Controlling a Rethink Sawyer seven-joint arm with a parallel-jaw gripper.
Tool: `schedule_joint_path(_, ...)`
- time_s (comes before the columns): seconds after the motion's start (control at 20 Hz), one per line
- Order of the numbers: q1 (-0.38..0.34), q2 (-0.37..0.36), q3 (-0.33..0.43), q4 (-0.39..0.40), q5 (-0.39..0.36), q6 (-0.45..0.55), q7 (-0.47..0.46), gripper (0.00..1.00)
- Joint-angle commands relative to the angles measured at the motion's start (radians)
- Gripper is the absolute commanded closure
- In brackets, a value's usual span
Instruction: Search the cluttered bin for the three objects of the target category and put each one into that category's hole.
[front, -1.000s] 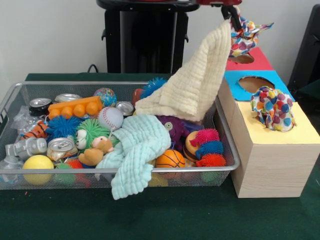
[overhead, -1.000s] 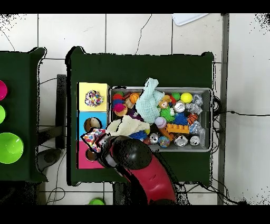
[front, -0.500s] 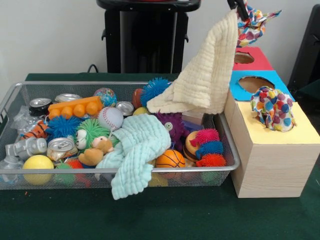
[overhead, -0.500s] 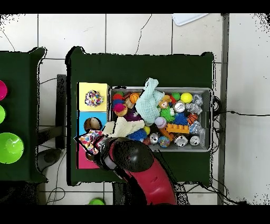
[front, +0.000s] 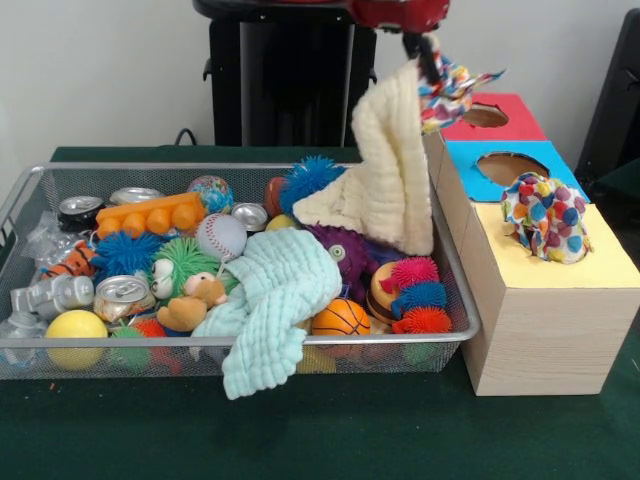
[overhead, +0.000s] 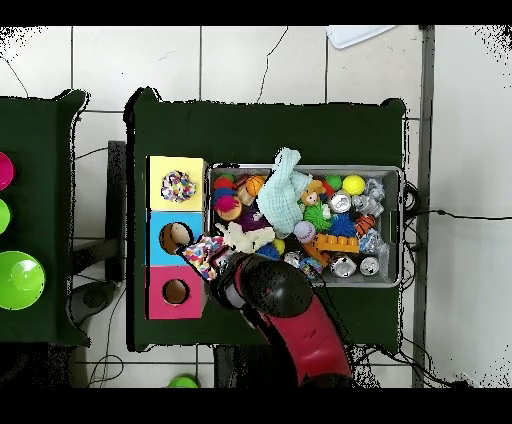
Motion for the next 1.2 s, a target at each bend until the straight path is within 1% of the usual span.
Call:
schedule_joint_path(0.05, -0.095, 0.097, 0.109, -0.107, -0.162, -0.246, -0.074, 1.00)
schedule_joint_path(0.15, -0.088, 0.105, 0.089, -0.154, -0.210, -0.213, -0.037, 1.00)
schedule_joint_path(0.25, -0.094, 0.134, 0.076, -0.212, -0.246, -0.196, -0.011, 1.00)
schedule_joint_path(0.35, -0.098, 0.137, 0.078, -0.234, -0.266, -0.184, 0.018, 1.00)
schedule_joint_path(0.45, -0.112, 0.139, 0.095, -0.233, -0.270, -0.180, 0.041, 1.00)
schedule_joint_path(0.5, -0.129, 0.139, 0.119, -0.216, -0.267, -0.199, 0.040, 1.00)
schedule_joint_path(0.6, -0.143, 0.144, 0.139, -0.216, -0.271, -0.199, 0.046, 1.00)
schedule_joint_path(0.8, -0.146, 0.145, 0.151, -0.211, -0.295, -0.238, 0.061, 1.00)
schedule_joint_path(1.05, -0.157, 0.178, 0.182, -0.237, -0.313, -0.287, 0.069, 1.00)
schedule_joint_path(1.2, -0.163, 0.199, 0.183, -0.272, -0.360, -0.327, 0.049, 1.00)
